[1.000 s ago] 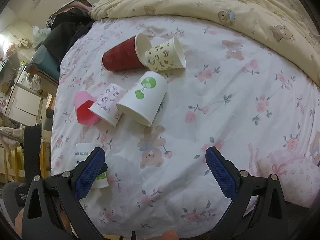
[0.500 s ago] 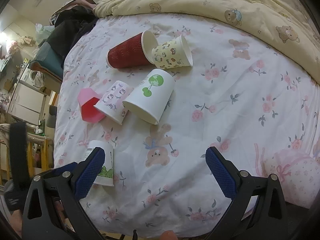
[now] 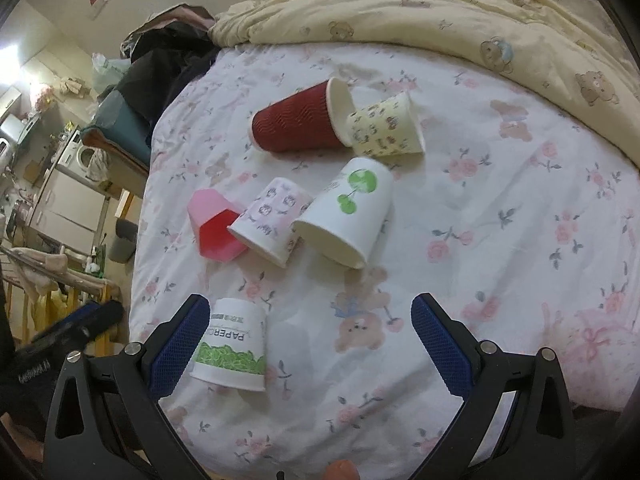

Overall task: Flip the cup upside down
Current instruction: 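Set the cup down on the sheet and open the left gripper, then close the right gripper around the body of the PAPERCUPS cup, then lift the cup with the right gripper and rotate it bottom up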

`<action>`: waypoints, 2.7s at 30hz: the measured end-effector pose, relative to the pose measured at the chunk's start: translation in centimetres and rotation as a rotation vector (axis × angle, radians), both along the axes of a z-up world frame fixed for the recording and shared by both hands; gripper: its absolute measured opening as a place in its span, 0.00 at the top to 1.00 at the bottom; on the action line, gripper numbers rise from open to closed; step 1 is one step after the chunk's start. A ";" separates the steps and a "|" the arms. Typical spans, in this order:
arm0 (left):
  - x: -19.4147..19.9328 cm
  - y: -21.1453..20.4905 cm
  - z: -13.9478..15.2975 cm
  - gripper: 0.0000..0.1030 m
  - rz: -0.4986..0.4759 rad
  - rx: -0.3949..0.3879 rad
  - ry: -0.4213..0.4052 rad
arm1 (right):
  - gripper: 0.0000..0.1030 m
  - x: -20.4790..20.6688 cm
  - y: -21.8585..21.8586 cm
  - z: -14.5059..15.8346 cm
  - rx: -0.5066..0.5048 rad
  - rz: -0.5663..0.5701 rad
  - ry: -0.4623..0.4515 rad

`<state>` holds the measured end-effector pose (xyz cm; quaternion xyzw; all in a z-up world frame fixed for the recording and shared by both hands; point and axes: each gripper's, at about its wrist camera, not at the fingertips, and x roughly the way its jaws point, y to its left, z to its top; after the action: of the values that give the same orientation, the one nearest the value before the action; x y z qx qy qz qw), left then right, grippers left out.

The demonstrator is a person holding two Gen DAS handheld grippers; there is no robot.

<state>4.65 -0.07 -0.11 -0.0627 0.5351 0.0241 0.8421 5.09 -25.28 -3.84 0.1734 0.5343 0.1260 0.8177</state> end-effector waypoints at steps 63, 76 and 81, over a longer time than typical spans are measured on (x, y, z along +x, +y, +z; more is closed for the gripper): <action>-0.7 1.2 -4.5 0.14 -0.026 -0.049 0.100 | 0.41 2.4 2.7 -2.7 0.218 0.151 0.170; -2.3 -3.9 -3.1 0.14 -0.277 -0.204 0.076 | 0.41 2.5 4.0 -2.1 0.169 0.212 0.120; -2.5 -4.6 -3.4 0.14 -0.292 -0.244 0.102 | 0.41 2.2 4.7 -2.0 0.157 0.244 0.114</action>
<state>2.11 -4.67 -3.53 -0.0847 0.5794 -0.1603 0.7946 7.33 -20.55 -5.84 0.1776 0.5856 0.2557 0.7485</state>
